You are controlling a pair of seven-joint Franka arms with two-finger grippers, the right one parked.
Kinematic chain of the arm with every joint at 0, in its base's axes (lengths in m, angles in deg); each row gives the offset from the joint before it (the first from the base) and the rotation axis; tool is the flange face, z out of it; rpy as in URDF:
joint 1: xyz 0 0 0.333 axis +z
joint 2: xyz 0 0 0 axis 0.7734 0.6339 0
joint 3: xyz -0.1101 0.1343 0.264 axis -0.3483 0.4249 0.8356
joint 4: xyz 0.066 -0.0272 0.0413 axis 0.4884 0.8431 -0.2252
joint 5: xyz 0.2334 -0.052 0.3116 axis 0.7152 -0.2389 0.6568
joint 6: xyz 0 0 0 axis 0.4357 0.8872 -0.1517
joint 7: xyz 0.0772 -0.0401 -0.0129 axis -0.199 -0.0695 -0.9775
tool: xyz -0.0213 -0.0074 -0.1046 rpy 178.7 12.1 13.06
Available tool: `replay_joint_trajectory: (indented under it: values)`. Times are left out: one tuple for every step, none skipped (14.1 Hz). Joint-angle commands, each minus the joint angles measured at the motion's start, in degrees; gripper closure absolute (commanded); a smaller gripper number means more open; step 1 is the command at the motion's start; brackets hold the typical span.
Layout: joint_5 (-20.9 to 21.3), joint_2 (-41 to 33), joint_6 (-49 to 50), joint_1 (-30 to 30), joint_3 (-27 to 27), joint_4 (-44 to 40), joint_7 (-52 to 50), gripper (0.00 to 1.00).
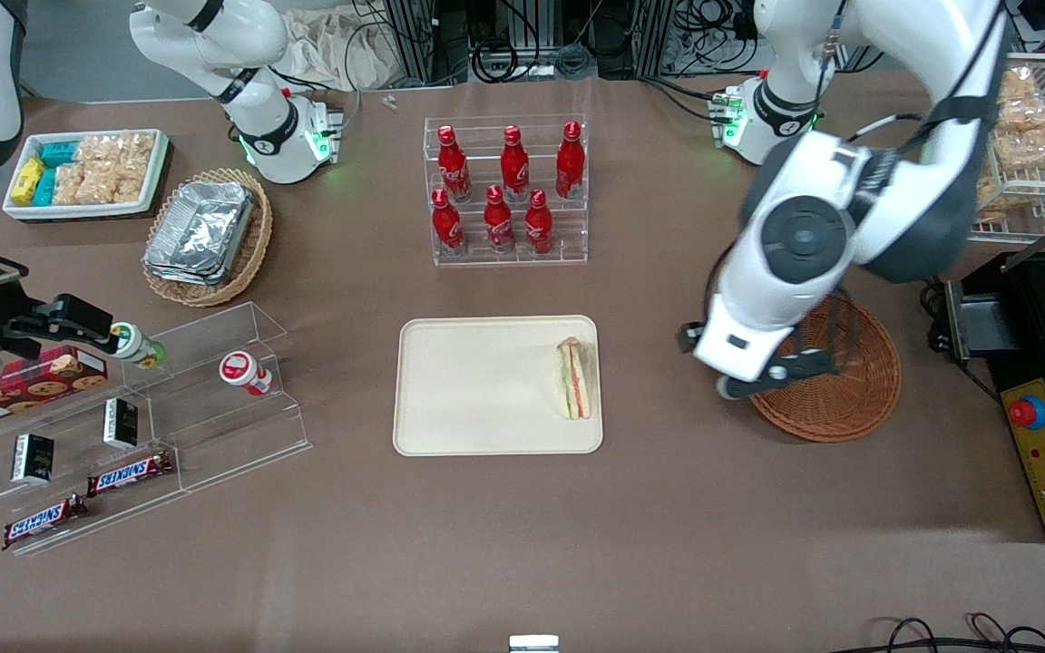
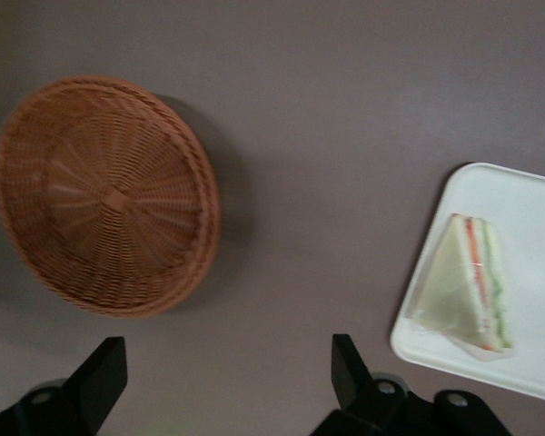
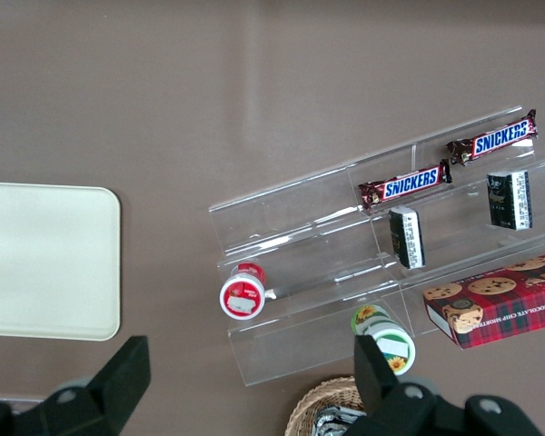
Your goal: Place sandwich from basket to tray
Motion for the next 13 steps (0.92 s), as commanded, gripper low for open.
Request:
replay_joint_trajectory:
  values:
    - [-0.2, -4.2, 2.9, 5.4, -0.5, 1.8, 11.7, 0.0]
    - [-0.3, -5.2, 3.8, 7.2, -0.5, 1.8, 16.3, 0.0]
    - [-0.4, -6.0, 4.2, 9.1, -0.5, 1.8, 19.9, 0.0]
    - [-0.3, -6.6, 4.7, 10.5, -0.5, 1.8, 23.2, 0.0]
    - [-0.2, -6.9, 5.5, 11.4, -0.4, 1.5, 26.4, 0.0]
    - [-0.3, -7.4, 6.1, 13.3, -0.4, 1.4, 29.2, 0.0]
    - [-0.2, -7.4, 6.2, 14.9, -0.4, 1.4, 31.4, 0.0]
    - [0.7, -7.5, 6.2, 15.3, -0.4, 1.4, 33.9, 0.0]
    - [0.8, -7.9, 6.2, 15.4, -0.2, 1.4, 35.1, 0.0]
    - [0.9, -7.9, 6.2, 15.7, 0.7, 1.3, 35.5, 0.0]
    - [0.8, -8.4, 6.2, 16.1, 1.4, 1.3, 35.4, 0.0]
    - [0.8, -8.6, 6.2, 16.5, 1.6, 1.3, 35.4, 0.0]
    - [0.4, -8.7, 6.3, 16.9, 1.8, 1.2, 35.1, 0.0]
